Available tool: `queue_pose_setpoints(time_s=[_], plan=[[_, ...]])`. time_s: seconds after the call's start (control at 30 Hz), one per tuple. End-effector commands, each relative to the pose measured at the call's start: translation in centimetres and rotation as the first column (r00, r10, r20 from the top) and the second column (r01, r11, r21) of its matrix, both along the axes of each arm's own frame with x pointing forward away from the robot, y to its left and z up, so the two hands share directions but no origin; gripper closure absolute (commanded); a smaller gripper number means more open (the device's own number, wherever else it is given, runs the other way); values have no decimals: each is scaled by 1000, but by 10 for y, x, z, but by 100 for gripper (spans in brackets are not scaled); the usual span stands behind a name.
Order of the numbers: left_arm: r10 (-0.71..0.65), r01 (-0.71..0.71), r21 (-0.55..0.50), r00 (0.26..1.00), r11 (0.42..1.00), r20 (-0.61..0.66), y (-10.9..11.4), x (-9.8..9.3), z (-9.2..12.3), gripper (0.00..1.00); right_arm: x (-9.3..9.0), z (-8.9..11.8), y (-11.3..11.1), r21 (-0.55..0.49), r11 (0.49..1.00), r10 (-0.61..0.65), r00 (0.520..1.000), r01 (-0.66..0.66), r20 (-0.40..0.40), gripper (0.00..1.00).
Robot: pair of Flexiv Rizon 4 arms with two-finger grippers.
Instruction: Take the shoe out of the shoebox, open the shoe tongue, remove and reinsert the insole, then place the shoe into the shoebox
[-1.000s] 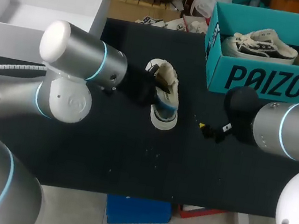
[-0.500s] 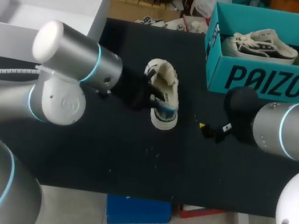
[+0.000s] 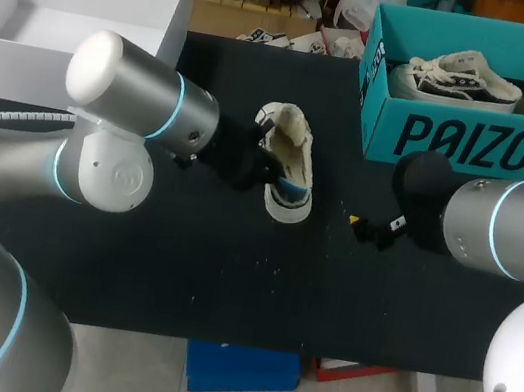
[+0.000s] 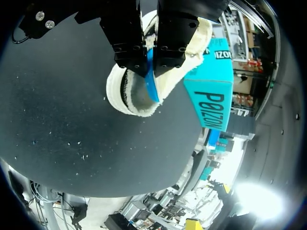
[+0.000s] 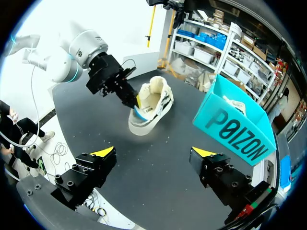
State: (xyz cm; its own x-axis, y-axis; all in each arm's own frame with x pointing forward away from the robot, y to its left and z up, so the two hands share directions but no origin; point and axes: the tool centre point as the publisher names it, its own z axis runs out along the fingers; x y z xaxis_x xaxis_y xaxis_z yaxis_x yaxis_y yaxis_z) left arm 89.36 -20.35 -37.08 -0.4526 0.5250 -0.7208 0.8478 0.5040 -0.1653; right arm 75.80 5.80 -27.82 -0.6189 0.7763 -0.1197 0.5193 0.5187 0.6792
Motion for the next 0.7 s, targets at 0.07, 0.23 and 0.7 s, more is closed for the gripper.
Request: queue_pose_setpoints(time_s=[0.07, 0.23, 0.7], plan=[[-5, 4, 4, 1000, 1000, 6, -6, 0, 2, 96, 0, -2, 1, 1, 1000, -2, 1000, 2, 4, 0], [-35, 35, -18, 999, 999, 19, -1, -11, 14, 0, 0, -2, 1, 1, 1000, -2, 1000, 2, 4, 0], [-108, 74, 197, 979, 978, 171, 24, -14, 35, 99, 0, -2, 1, 1, 1000, -2, 1000, 2, 4, 0]])
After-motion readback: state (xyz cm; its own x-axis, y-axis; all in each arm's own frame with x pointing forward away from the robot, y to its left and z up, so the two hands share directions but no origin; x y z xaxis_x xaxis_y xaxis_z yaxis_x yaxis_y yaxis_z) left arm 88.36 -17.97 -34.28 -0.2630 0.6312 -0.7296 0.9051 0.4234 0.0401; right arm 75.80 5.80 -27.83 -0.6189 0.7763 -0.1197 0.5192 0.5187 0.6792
